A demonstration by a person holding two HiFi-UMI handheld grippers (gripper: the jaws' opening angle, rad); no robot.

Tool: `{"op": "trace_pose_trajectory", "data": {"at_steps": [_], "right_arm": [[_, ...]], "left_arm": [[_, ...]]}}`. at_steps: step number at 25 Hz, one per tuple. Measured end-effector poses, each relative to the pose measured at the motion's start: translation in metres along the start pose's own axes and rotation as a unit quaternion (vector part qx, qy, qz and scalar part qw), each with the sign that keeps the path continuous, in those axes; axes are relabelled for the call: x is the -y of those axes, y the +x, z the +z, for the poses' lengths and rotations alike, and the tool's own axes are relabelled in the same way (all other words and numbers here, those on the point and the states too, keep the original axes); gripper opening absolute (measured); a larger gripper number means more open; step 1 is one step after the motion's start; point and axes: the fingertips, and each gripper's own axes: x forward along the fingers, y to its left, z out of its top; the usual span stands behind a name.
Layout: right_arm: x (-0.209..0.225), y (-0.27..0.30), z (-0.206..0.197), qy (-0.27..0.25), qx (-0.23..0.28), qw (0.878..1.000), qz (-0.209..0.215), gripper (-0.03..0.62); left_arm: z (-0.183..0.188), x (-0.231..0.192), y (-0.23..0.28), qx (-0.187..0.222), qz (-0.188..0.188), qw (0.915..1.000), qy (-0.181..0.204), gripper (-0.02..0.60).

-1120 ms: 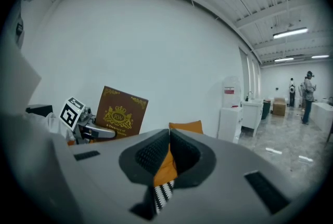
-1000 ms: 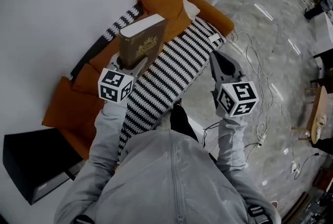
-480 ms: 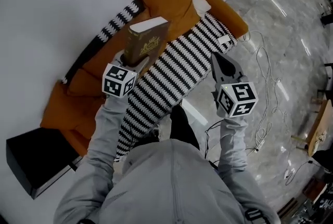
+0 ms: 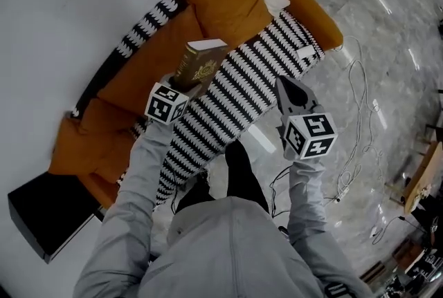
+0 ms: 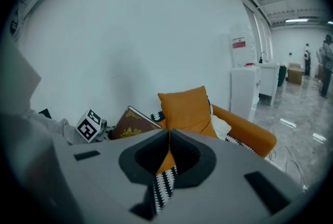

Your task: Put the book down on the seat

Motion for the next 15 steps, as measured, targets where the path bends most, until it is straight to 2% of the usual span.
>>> {"op": "trace_pose_trajectory", "data": {"at_steps": [7,15], "right_arm": [[0.012,0.058,-0.027,0.01,-0.037,0.999,0.026,0.031],[0.046,0.103,-0.053,0.037,-0.067,0.997,0.03,0.031]], "left_arm": [[-0.05,-0.025,0.071,-0.073,-0.021,0.9966,-0.03,0.238],[-0.09,-0.051,0.145,-0.131,-0.031,0.9888,-0.064,0.238]]}}
